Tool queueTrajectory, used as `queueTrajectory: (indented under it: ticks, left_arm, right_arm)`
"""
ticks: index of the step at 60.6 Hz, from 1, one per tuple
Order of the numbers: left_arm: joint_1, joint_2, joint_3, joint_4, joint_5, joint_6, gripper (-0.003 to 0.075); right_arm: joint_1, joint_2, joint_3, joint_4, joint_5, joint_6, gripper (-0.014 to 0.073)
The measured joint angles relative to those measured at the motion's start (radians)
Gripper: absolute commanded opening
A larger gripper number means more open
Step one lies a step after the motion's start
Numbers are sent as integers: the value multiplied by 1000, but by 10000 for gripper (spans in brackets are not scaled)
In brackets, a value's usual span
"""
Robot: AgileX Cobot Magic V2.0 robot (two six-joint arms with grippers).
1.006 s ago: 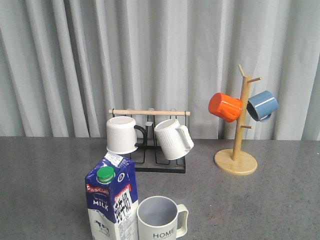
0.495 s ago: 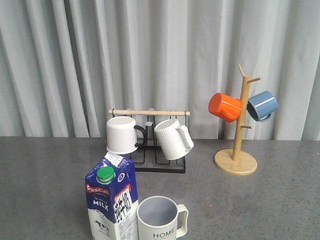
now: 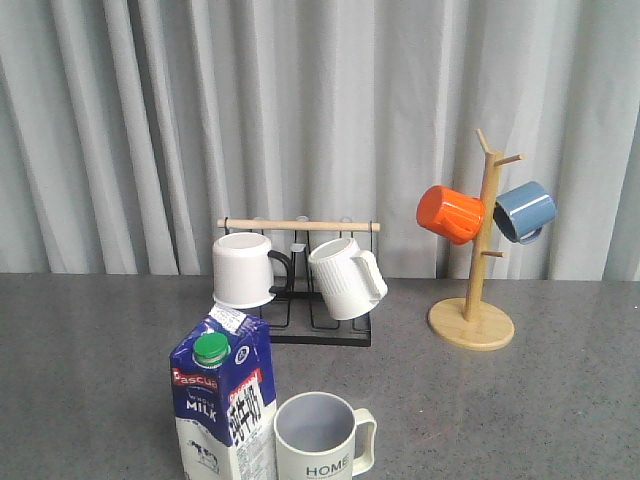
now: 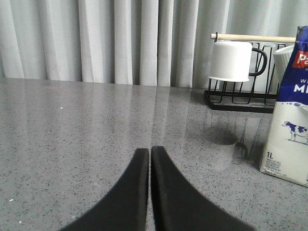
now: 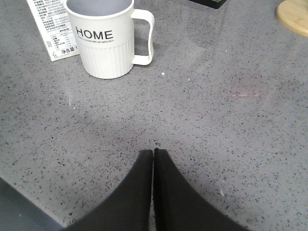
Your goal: Place milk next to cup
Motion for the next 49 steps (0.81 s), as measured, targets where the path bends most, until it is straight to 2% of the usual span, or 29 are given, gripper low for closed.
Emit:
queueTrajectory:
  ticks: [17, 34, 49]
  left_arm:
    - [0, 0, 0, 21, 0, -7, -8]
    - [0, 0, 0, 126, 0, -125, -8]
    - [0, 0, 0, 121, 0, -135, -8]
  right_arm:
    - [0, 0, 0, 0, 0, 0, -5]
    - [0, 0, 0, 0, 0, 0, -5]
    - [0, 0, 0, 0, 0, 0, -5]
